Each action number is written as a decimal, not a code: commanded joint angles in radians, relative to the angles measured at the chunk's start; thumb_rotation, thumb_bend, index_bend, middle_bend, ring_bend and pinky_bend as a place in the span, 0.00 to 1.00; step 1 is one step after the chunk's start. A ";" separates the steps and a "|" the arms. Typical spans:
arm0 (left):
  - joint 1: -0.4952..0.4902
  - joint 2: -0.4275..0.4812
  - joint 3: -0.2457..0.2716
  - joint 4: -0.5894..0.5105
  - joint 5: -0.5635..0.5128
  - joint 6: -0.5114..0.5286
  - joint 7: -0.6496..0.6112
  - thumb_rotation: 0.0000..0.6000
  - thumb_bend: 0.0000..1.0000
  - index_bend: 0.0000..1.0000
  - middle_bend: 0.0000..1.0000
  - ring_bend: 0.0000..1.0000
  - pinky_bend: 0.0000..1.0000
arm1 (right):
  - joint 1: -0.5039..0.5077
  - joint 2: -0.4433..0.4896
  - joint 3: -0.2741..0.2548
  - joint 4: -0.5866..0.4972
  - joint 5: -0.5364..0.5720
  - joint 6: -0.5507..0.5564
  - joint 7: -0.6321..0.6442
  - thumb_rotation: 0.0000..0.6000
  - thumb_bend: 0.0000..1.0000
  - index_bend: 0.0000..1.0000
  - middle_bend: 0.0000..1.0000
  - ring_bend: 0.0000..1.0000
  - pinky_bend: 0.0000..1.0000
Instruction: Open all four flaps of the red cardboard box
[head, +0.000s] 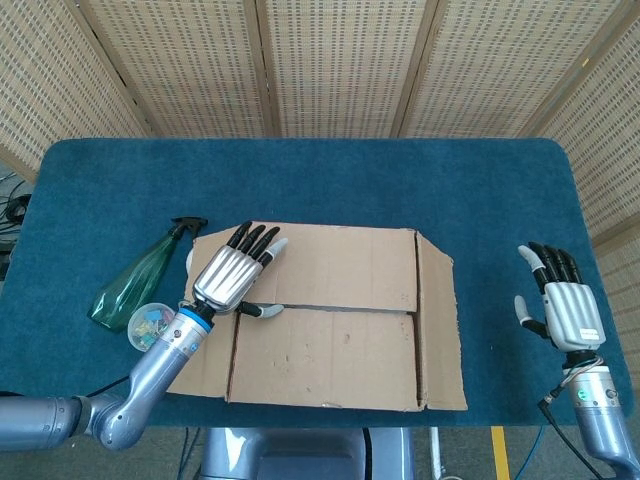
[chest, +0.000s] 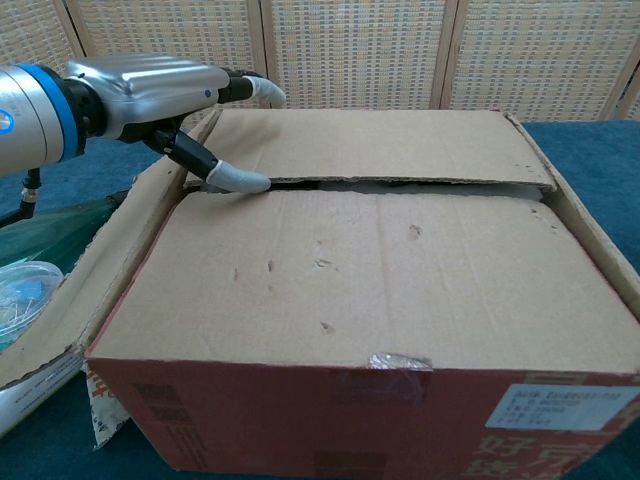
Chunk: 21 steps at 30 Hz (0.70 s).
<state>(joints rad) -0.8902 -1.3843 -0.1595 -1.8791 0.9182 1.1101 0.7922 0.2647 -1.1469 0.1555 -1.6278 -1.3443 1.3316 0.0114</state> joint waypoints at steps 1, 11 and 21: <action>-0.004 -0.010 0.002 0.007 0.002 0.008 0.007 0.35 0.15 0.00 0.00 0.00 0.00 | -0.002 0.001 0.001 0.000 0.001 0.001 0.003 1.00 0.52 0.09 0.07 0.00 0.00; -0.003 -0.039 0.012 0.028 0.030 0.047 0.017 0.34 0.16 0.00 0.00 0.00 0.00 | -0.008 0.003 0.006 0.003 0.002 0.007 0.014 1.00 0.52 0.09 0.07 0.00 0.00; 0.009 -0.062 0.013 0.045 0.096 0.086 -0.003 0.43 0.25 0.00 0.00 0.00 0.00 | -0.013 0.006 0.008 0.003 0.001 0.012 0.018 1.00 0.52 0.09 0.07 0.00 0.00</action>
<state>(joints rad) -0.8850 -1.4430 -0.1447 -1.8359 1.0038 1.1884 0.7970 0.2513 -1.1412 0.1640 -1.6244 -1.3438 1.3438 0.0293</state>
